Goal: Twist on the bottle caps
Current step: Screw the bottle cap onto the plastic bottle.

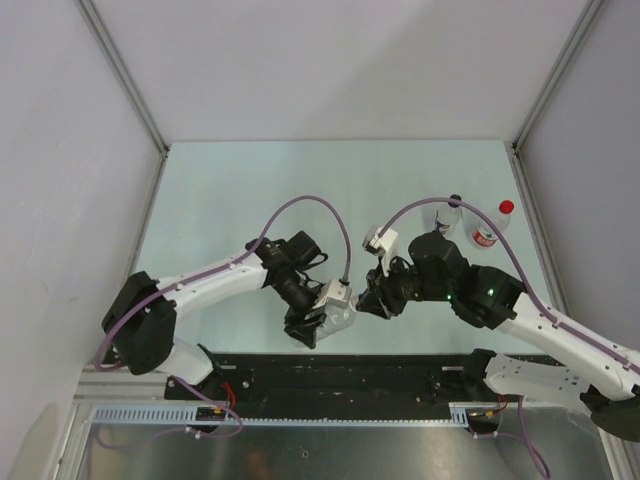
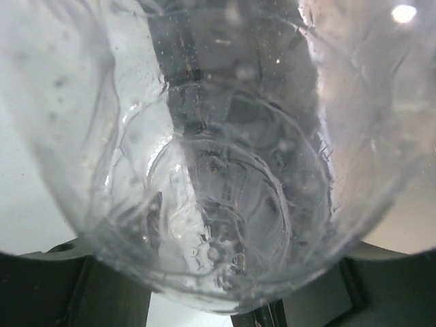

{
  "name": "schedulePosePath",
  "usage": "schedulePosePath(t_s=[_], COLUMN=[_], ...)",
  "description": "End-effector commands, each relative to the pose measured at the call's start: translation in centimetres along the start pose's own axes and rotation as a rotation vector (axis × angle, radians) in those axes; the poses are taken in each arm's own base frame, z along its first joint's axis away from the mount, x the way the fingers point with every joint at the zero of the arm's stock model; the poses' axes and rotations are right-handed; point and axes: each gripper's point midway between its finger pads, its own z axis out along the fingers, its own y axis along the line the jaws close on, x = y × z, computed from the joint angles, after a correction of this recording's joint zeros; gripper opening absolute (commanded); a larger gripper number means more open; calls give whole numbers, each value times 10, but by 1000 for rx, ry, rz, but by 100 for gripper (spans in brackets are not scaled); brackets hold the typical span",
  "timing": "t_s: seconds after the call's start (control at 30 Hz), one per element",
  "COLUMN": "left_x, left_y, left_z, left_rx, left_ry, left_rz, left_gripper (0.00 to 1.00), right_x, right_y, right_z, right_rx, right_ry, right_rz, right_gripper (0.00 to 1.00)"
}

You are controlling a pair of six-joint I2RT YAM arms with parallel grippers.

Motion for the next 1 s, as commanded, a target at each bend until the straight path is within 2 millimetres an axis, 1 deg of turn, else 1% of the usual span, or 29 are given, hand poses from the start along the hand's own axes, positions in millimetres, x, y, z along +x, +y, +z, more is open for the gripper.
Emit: schedulePosePath(t_s=[0.0, 0.27, 0.4, 0.47, 0.57, 0.7, 0.87, 0.97], left_x=[-82, -83, -80, -77, -78, -83, -89, -90], left_y=[4, 2, 3, 3, -2, 3, 11, 17], left_z=[-19, -23, -22, -21, -22, -23, -23, -21], left_rx=[6, -10, -35, -41, -36, -49, -61, -67], left_ry=[-245, -253, -230, -224, -235, -223, -211, -202], left_rz=[196, 281, 342, 371, 402, 375, 339, 317], left_gripper=[46, 46, 46, 46, 46, 47, 48, 48], right_x=[-4, -15, -13, -11, -11, -15, -5, -2], right_y=[9, 5, 5, 4, 3, -2, -14, -15], right_z=[16, 14, 15, 14, 13, 17, 22, 26], right_rx=[-2, 31, 2, -3, -6, 18, 117, 132], right_ry=[-26, -83, -61, -51, -49, -58, -34, -20], right_rz=[65, 171, 268, 292, 314, 435, 500, 541], right_gripper=[7, 7, 6, 6, 6, 4, 4, 3])
